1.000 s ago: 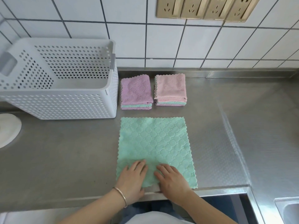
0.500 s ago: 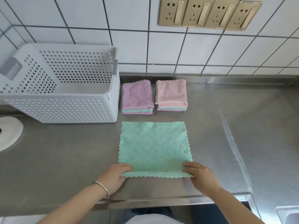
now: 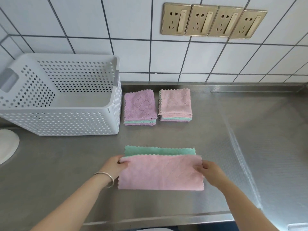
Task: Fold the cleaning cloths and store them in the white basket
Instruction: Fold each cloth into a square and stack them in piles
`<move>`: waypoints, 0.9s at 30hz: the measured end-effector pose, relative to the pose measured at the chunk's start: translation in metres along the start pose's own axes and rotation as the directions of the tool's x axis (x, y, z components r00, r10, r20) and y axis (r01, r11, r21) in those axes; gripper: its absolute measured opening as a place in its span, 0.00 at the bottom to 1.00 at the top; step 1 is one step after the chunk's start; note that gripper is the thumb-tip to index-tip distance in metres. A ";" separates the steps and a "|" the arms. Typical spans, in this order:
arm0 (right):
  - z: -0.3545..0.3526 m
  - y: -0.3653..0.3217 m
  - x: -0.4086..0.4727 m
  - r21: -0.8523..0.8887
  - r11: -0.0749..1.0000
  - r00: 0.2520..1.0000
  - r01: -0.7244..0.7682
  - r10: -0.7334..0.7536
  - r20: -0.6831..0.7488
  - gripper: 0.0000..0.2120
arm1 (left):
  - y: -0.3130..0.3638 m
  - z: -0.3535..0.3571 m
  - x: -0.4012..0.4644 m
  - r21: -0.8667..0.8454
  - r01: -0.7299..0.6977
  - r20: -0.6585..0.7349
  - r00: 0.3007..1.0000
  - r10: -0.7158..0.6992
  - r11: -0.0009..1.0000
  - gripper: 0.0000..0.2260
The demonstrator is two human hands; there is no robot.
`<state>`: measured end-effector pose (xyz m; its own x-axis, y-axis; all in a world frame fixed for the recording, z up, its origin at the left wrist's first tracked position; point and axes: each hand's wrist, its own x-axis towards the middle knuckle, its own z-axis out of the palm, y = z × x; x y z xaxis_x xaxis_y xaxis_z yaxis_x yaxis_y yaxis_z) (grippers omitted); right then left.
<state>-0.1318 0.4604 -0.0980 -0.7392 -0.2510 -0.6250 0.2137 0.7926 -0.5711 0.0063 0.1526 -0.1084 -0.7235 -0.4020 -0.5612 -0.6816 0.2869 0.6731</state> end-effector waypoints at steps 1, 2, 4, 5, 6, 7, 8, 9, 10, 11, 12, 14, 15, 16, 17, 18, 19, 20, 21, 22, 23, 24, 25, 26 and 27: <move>0.002 -0.003 0.006 0.008 1.000 0.999 0.003 -0.003 -0.032 0.05 | 0.003 0.002 0.005 -0.023 0.024 -0.050 0.998 -0.025 0.999 0.06; 0.005 -0.005 0.012 0.004 1.000 0.998 -0.001 0.001 -0.066 0.04 | 0.005 0.005 0.011 -0.015 0.041 -0.088 0.995 -0.042 0.999 0.06; 0.009 -0.008 0.022 -0.043 0.999 0.991 -0.027 0.021 -0.129 0.06 | 0.009 0.011 0.022 0.058 0.058 -0.159 0.986 -0.049 0.997 0.07; 0.011 -0.009 0.026 -0.070 0.997 0.987 -0.045 0.034 -0.156 0.09 | 0.013 0.013 0.025 0.103 0.071 -0.193 0.980 -0.050 0.992 0.08; 0.013 -0.011 0.027 -0.087 0.994 0.983 -0.061 0.045 -0.178 0.10 | 0.014 0.014 0.029 0.129 0.086 -0.214 0.975 -0.057 0.988 0.09; 0.014 -0.013 0.028 -0.092 0.993 0.979 -0.075 0.056 -0.196 0.11 | 0.013 0.016 0.033 0.141 0.093 -0.229 0.972 -0.059 0.986 0.10; 0.015 -0.014 0.029 -0.091 0.992 0.975 -0.085 0.065 -0.211 0.12 | 0.013 0.018 0.035 0.138 0.107 -0.235 0.969 -0.072 0.985 0.09; 0.017 -0.014 0.029 -0.085 0.992 0.972 -0.093 0.072 -0.224 0.12 | 0.012 0.019 0.037 0.139 0.108 -0.249 0.966 -0.071 0.984 0.09; 0.018 -0.014 0.031 -0.079 0.992 0.969 -0.100 0.079 -0.235 0.12 | 0.012 0.020 0.038 0.137 0.111 -0.256 0.964 -0.073 0.984 0.08; 0.018 -0.014 0.032 -0.073 0.991 0.966 -0.108 0.087 -0.244 0.12 | 0.012 0.021 0.039 0.136 0.110 -0.267 0.961 -0.070 0.985 0.08; 0.019 -0.015 0.033 -0.072 0.991 0.964 -0.112 0.091 -0.250 0.11 | 0.011 0.021 0.041 0.135 0.113 -0.272 0.960 -0.073 0.984 0.08; 0.021 -0.015 0.035 -0.068 0.988 0.959 -0.136 0.114 -0.259 0.08 | 0.010 0.021 0.042 0.156 0.125 -0.271 0.959 -0.080 0.980 0.07; 0.022 -0.015 0.037 -0.059 0.986 0.954 -0.155 0.134 -0.267 0.09 | 0.009 0.020 0.043 0.162 0.125 -0.272 0.959 -0.078 0.979 0.07; 0.022 -0.015 0.038 -0.058 0.984 0.950 -0.169 0.147 -0.276 0.12 | 0.009 0.020 0.044 0.162 0.127 -0.270 0.960 -0.080 0.979 0.06; 0.022 -0.015 0.038 -0.062 0.982 0.948 -0.176 0.151 -0.282 0.13 | 0.009 0.021 0.046 0.163 0.127 -0.269 0.960 -0.080 0.978 0.06; 0.023 -0.016 0.038 -0.069 0.982 0.947 -0.178 0.152 -0.284 0.12 | 0.010 0.021 0.046 0.170 0.134 -0.268 0.960 -0.085 0.976 0.07; 0.023 -0.017 0.037 -0.073 0.981 0.946 -0.182 0.154 -0.286 0.09 | 0.011 0.023 0.046 0.188 0.145 -0.282 0.955 -0.088 0.971 0.09; 0.024 -0.019 0.037 -0.069 0.981 0.943 -0.182 0.155 -0.295 0.08 | 0.012 0.024 0.044 0.212 0.165 -0.322 0.942 -0.091 0.963 0.10; 0.025 -0.019 0.035 -0.057 0.982 0.937 -0.180 0.154 -0.312 0.09 | 0.012 0.026 0.043 0.235 0.168 -0.391 0.918 -0.065 0.957 0.11; 0.026 -0.019 0.033 -0.030 0.984 0.929 -0.175 0.155 -0.335 0.10 | 0.010 0.029 0.041 0.271 0.131 -0.466 0.885 0.012 0.954 0.13; 0.029 -0.018 0.030 0.006 0.986 0.918 -0.168 0.159 -0.364 0.09 | 0.008 0.034 0.040 0.353 0.063 -0.512 0.848 0.137 0.934 0.15; 0.032 -0.016 0.026 0.031 0.986 0.906 -0.165 0.164 -0.391 0.09 | 0.007 0.040 0.038 0.455 -0.023 -0.498 0.822 0.276 0.890 0.18; 0.036 -0.014 0.021 0.035 0.984 0.897 -0.175 0.174 -0.406 0.09 | 0.006 0.047 0.035 0.557 -0.119 -0.419 0.815 0.401 0.822 0.20; 0.040 -0.010 0.016 0.027 0.981 0.891 -0.194 0.187 -0.413 0.10 | 0.007 0.056 0.031 0.656 -0.224 -0.270 0.822 0.501 0.721 0.23; 0.044 -0.006 0.011 0.013 0.976 0.890 -0.218 0.204 -0.407 0.11 | 0.009 0.066 0.028 0.734 -0.325 -0.108 0.811 0.575 0.596 0.24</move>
<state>-0.1132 0.4281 -0.1252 -0.8745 0.1648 -0.4562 0.3779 0.8212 -0.4276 -0.0273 0.2016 -0.1499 -0.9668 -0.2550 -0.0162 -0.2518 0.9399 0.2304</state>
